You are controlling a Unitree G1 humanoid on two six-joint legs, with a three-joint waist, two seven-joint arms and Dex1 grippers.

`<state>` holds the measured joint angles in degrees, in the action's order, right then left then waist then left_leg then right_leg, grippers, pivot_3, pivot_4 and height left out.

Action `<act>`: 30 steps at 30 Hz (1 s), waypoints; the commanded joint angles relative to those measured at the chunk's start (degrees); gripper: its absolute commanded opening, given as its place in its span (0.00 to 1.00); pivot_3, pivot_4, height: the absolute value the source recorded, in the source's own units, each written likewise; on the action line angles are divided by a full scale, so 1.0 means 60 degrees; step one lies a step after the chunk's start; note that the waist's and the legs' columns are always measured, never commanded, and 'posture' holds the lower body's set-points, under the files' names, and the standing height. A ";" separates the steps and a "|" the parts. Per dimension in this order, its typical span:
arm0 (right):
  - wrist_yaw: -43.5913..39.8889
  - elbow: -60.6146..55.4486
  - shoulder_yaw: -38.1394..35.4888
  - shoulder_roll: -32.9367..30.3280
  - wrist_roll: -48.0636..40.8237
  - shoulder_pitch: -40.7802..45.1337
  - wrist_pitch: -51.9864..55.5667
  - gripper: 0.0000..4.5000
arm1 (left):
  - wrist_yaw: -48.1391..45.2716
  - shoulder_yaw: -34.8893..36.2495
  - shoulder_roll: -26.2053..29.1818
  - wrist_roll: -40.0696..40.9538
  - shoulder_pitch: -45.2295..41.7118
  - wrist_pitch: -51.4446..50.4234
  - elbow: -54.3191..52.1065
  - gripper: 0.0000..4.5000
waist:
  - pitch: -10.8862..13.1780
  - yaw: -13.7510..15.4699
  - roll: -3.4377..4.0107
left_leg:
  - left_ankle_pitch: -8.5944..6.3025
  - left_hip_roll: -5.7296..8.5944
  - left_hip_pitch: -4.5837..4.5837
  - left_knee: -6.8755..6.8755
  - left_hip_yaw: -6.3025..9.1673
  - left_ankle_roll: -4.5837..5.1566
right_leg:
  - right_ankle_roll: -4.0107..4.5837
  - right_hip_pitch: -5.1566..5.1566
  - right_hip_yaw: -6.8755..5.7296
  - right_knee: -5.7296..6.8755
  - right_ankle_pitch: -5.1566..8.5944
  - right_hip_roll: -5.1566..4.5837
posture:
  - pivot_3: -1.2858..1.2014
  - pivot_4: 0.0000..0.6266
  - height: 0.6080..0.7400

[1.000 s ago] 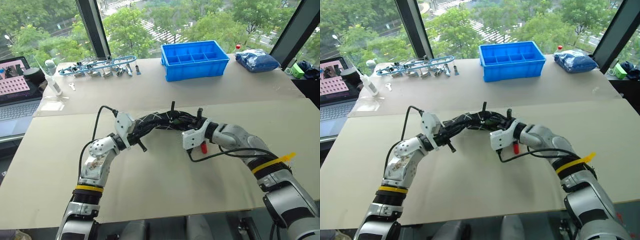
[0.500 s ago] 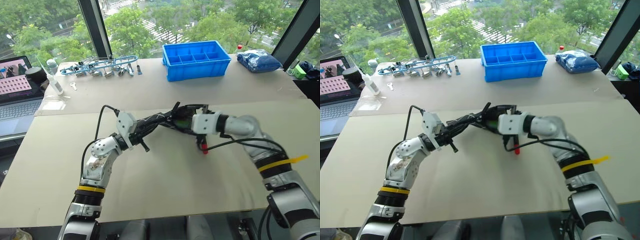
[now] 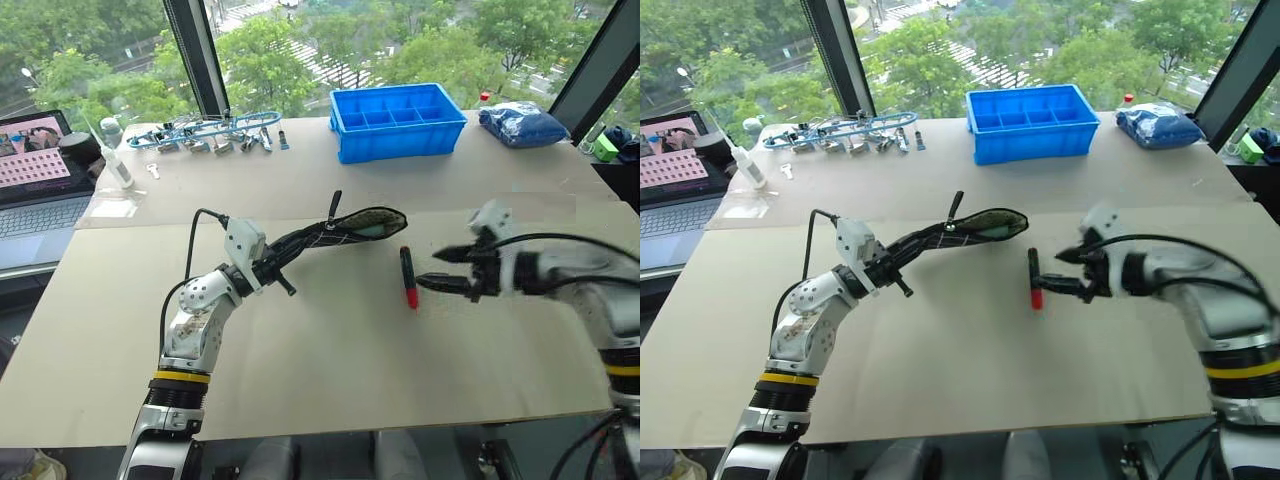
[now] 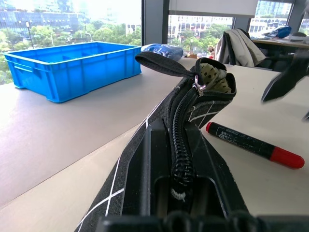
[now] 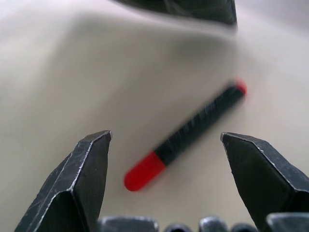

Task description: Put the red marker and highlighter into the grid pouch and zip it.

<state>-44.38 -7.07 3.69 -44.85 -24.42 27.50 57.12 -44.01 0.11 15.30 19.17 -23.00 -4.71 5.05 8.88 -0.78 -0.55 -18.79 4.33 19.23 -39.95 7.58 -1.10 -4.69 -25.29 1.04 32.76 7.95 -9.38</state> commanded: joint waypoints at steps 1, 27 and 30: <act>0.1612 -0.0526 0.0038 0.0769 0.0462 0.0373 0.1289 0.90 | -0.0044 -0.0009 0.0012 0.0043 -0.0038 0.0187 -0.0219 0.00 | 0.0000 0.0016 0.0000 | 0.0001 0.0001 0.0005 -0.0003 0.0001 -0.0001 | 0.0001 -0.0005 0.0000 0.0001 -0.0001 -0.0001 | 0.52 0.24 1.00; 0.1145 -0.0730 0.1130 -0.0240 0.2255 0.0235 -0.2263 0.11 | -0.0128 -0.0276 0.0085 -0.0159 0.0044 0.0386 -0.0304 0.00 | -0.0003 0.0088 -0.0004 | 0.0002 0.0010 -0.0007 -0.0018 0.0003 -0.0002 | -0.0016 0.0030 -0.0005 -0.0021 -0.0019 -0.0001 | 0.52 0.24 1.00; 0.0368 -0.0579 0.0432 -0.0943 0.2311 0.0682 -0.4023 0.11 | -0.0172 -0.0314 0.0063 -0.0169 0.0014 0.0406 -0.0261 0.00 | -0.0002 -0.0032 -0.0004 | 0.0002 0.0006 -0.0004 -0.0011 0.0002 -0.0002 | -0.0018 0.0022 -0.0006 -0.0031 -0.0019 0.0001 | 0.52 0.24 1.00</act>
<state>-39.74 -8.75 10.50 -48.46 -11.35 28.94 40.23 -44.62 -1.66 15.59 18.08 -22.27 -3.85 5.08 8.87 -0.97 -0.57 -18.78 4.37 19.21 -40.00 7.58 -1.12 -4.80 -25.16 1.01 32.56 7.83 -9.37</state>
